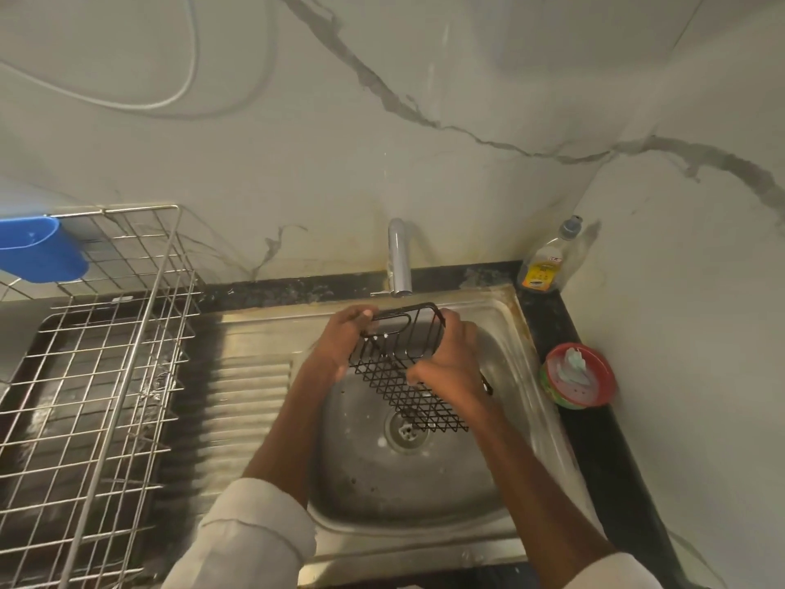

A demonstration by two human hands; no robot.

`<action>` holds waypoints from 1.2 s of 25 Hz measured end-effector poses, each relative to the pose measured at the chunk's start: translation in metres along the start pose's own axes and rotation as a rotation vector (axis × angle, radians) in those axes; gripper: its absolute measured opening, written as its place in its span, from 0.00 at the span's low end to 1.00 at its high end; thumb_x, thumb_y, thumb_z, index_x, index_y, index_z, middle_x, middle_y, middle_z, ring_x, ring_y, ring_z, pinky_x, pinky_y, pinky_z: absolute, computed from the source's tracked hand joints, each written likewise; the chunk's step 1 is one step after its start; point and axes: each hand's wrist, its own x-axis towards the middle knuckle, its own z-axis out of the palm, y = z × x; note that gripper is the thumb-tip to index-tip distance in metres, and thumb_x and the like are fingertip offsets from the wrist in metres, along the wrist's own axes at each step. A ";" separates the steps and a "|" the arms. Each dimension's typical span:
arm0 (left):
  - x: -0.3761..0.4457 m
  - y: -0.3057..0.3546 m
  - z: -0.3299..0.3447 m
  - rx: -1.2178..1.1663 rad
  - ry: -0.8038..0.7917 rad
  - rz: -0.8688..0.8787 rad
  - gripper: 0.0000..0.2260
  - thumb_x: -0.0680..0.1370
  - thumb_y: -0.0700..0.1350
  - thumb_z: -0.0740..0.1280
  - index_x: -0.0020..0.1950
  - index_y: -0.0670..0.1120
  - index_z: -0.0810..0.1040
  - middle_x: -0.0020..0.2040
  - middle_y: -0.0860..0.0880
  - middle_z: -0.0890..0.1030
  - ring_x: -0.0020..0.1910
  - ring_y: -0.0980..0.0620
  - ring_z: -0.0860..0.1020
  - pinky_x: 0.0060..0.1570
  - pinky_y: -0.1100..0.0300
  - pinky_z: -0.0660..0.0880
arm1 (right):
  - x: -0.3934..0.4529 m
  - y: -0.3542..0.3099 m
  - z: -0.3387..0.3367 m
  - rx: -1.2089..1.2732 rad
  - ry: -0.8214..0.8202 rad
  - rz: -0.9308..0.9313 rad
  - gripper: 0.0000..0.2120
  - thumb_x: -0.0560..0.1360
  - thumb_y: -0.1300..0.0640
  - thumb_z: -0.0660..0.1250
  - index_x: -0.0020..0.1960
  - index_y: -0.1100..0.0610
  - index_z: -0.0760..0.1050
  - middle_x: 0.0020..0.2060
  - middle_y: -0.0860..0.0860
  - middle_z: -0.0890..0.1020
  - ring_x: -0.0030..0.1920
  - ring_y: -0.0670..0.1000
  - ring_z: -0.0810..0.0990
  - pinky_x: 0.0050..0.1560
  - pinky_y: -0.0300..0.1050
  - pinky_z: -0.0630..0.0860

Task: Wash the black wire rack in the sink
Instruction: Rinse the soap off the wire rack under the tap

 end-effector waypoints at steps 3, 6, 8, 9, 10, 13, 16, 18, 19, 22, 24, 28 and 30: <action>-0.003 -0.012 0.004 0.026 0.021 -0.036 0.07 0.85 0.51 0.66 0.59 0.57 0.83 0.60 0.41 0.85 0.54 0.44 0.82 0.63 0.39 0.78 | -0.002 -0.001 -0.004 -0.067 0.062 -0.023 0.52 0.55 0.59 0.83 0.72 0.46 0.61 0.65 0.50 0.65 0.65 0.56 0.68 0.58 0.51 0.78; -0.005 -0.009 0.018 0.022 0.026 -0.057 0.14 0.85 0.56 0.64 0.63 0.51 0.82 0.57 0.43 0.86 0.55 0.44 0.84 0.64 0.42 0.79 | -0.005 0.001 -0.015 -0.071 0.098 -0.019 0.53 0.56 0.57 0.83 0.75 0.47 0.59 0.67 0.51 0.65 0.66 0.56 0.69 0.59 0.49 0.75; -0.010 -0.001 0.029 -0.052 0.029 -0.083 0.14 0.87 0.53 0.62 0.60 0.47 0.84 0.54 0.41 0.87 0.53 0.42 0.84 0.63 0.39 0.80 | -0.008 0.003 -0.023 -0.044 0.125 0.005 0.54 0.57 0.57 0.84 0.75 0.47 0.58 0.68 0.51 0.65 0.67 0.56 0.69 0.59 0.48 0.73; -0.012 0.003 0.033 -0.093 0.028 -0.091 0.13 0.87 0.51 0.62 0.58 0.46 0.84 0.53 0.40 0.87 0.52 0.42 0.84 0.64 0.38 0.80 | -0.010 0.006 -0.026 -0.022 0.145 0.019 0.55 0.56 0.57 0.84 0.75 0.47 0.58 0.68 0.51 0.66 0.67 0.57 0.70 0.59 0.49 0.73; -0.013 0.004 0.037 -0.145 0.029 -0.092 0.12 0.87 0.49 0.62 0.57 0.46 0.84 0.51 0.41 0.87 0.52 0.42 0.83 0.65 0.37 0.79 | -0.012 0.009 -0.030 0.000 0.165 0.033 0.55 0.55 0.56 0.84 0.75 0.47 0.58 0.67 0.51 0.66 0.67 0.57 0.70 0.60 0.50 0.74; -0.020 0.008 0.053 -0.199 -0.002 -0.057 0.12 0.87 0.48 0.64 0.56 0.43 0.84 0.49 0.41 0.86 0.51 0.41 0.82 0.66 0.38 0.78 | -0.017 0.014 -0.039 0.058 0.207 0.072 0.56 0.55 0.55 0.84 0.75 0.47 0.58 0.65 0.52 0.68 0.66 0.58 0.72 0.62 0.57 0.77; -0.026 0.011 0.069 -0.142 0.005 0.005 0.13 0.87 0.49 0.64 0.56 0.44 0.85 0.51 0.41 0.87 0.53 0.41 0.84 0.64 0.42 0.78 | -0.022 0.015 -0.039 0.085 0.240 0.094 0.53 0.55 0.50 0.86 0.71 0.49 0.58 0.64 0.52 0.67 0.64 0.58 0.73 0.59 0.55 0.78; -0.030 0.014 0.077 -0.141 0.037 0.017 0.13 0.87 0.51 0.62 0.59 0.46 0.84 0.52 0.43 0.88 0.55 0.42 0.85 0.60 0.46 0.81 | -0.026 0.014 -0.035 0.100 0.246 0.083 0.52 0.55 0.44 0.85 0.70 0.49 0.58 0.64 0.53 0.68 0.63 0.58 0.74 0.60 0.55 0.79; -0.032 0.018 0.078 -0.129 0.053 0.025 0.12 0.87 0.51 0.62 0.59 0.46 0.83 0.51 0.44 0.87 0.52 0.45 0.85 0.56 0.50 0.81 | -0.026 0.013 -0.033 0.101 0.242 0.071 0.52 0.55 0.41 0.85 0.69 0.48 0.59 0.64 0.53 0.68 0.63 0.58 0.74 0.60 0.55 0.79; -0.032 0.015 0.071 -0.119 0.100 0.061 0.09 0.88 0.52 0.60 0.57 0.52 0.80 0.51 0.49 0.86 0.50 0.51 0.83 0.50 0.55 0.78 | -0.025 0.006 -0.029 0.092 0.210 0.008 0.49 0.59 0.37 0.82 0.72 0.49 0.63 0.64 0.52 0.72 0.63 0.54 0.76 0.50 0.43 0.74; -0.031 0.010 0.060 -0.139 0.119 0.061 0.11 0.88 0.53 0.60 0.58 0.52 0.81 0.53 0.47 0.87 0.52 0.48 0.85 0.55 0.52 0.79 | -0.020 0.001 -0.026 0.059 0.189 -0.029 0.51 0.60 0.35 0.81 0.76 0.49 0.63 0.65 0.52 0.74 0.64 0.53 0.76 0.51 0.41 0.71; -0.029 0.000 0.042 -0.160 0.159 0.042 0.12 0.88 0.53 0.59 0.60 0.50 0.80 0.55 0.44 0.86 0.57 0.44 0.84 0.61 0.46 0.79 | -0.014 -0.005 -0.016 -0.019 0.157 -0.068 0.55 0.58 0.30 0.79 0.78 0.49 0.63 0.64 0.53 0.76 0.64 0.54 0.77 0.58 0.46 0.76; -0.031 -0.002 0.037 -0.170 0.169 0.042 0.11 0.88 0.52 0.59 0.58 0.51 0.80 0.55 0.44 0.86 0.56 0.44 0.84 0.62 0.44 0.80 | -0.013 -0.007 -0.011 -0.018 0.147 -0.061 0.55 0.54 0.26 0.77 0.75 0.47 0.65 0.62 0.51 0.79 0.62 0.53 0.79 0.60 0.51 0.79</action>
